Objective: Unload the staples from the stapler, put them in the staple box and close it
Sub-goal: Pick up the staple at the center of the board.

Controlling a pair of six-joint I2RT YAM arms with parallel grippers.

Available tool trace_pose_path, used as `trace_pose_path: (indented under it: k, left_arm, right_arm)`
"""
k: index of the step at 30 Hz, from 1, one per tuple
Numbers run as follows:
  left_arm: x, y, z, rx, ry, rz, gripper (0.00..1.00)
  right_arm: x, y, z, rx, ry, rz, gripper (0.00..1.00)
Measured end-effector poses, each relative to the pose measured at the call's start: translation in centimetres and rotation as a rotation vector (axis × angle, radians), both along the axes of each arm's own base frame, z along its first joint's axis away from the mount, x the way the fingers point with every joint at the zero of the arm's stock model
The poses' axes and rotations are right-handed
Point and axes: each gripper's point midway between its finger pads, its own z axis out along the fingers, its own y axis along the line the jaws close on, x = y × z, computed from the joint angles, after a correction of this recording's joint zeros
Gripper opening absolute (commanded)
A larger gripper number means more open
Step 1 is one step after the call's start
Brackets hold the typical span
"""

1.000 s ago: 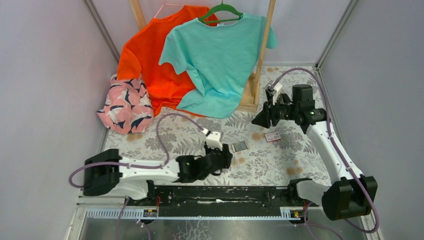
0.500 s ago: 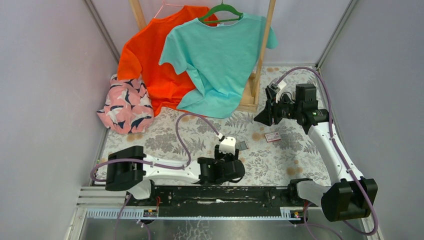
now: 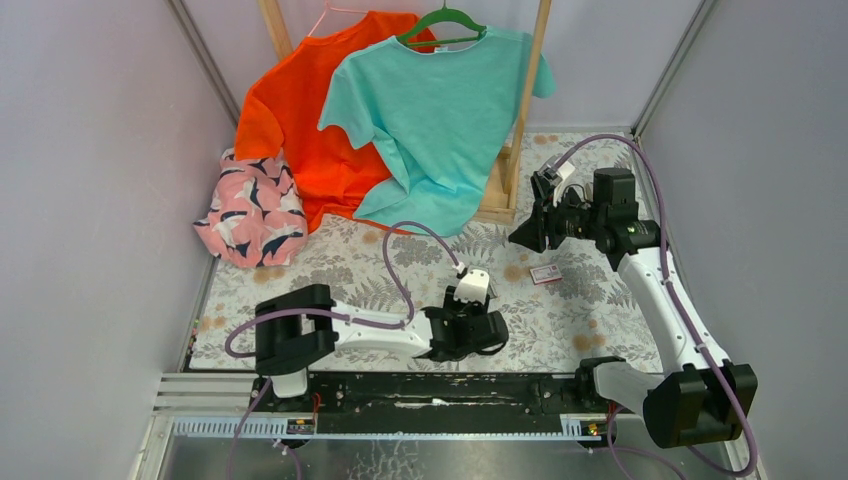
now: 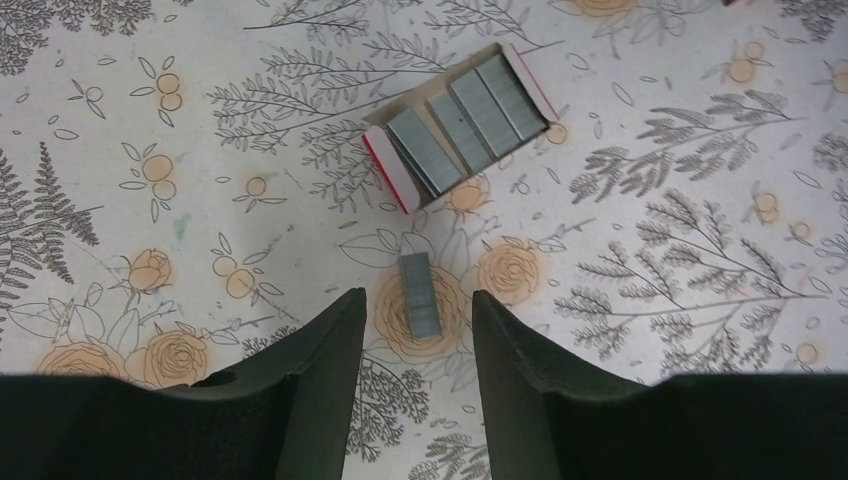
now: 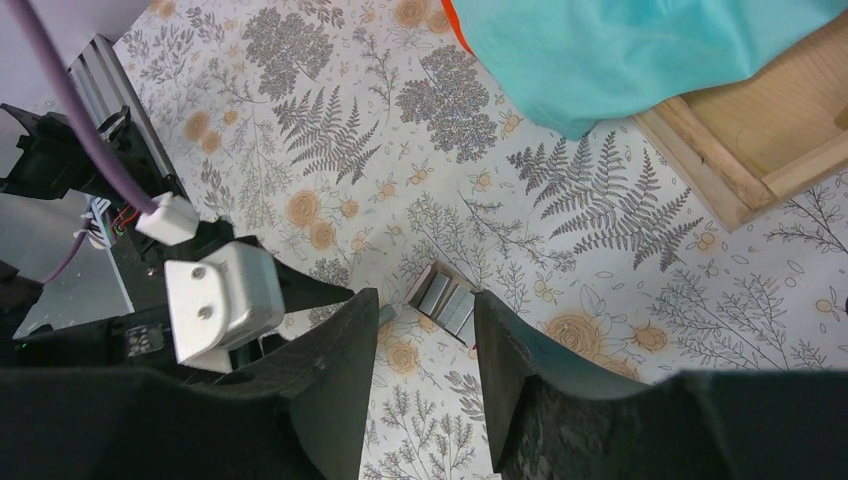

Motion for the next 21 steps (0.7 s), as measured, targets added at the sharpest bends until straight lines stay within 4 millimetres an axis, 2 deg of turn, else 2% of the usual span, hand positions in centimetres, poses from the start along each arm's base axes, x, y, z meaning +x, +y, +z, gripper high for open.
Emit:
trace_pose_path:
  k: [8,14,21]
  left_arm:
    - [1.3,0.7,-0.8,0.002,0.062,0.022,0.45]
    - [1.2,0.5,-1.4,0.020,0.120,-0.009,0.46]
    - [0.9,0.1,-0.4,0.066,0.182,-0.080,0.47]
  right_arm:
    - [-0.1,0.0,0.3,0.000,-0.012,-0.001,0.48]
    - [-0.1,-0.1,0.3,-0.003,-0.012,-0.004,0.48]
    - [0.0,-0.1,0.2,-0.005,-0.012,-0.007,0.48]
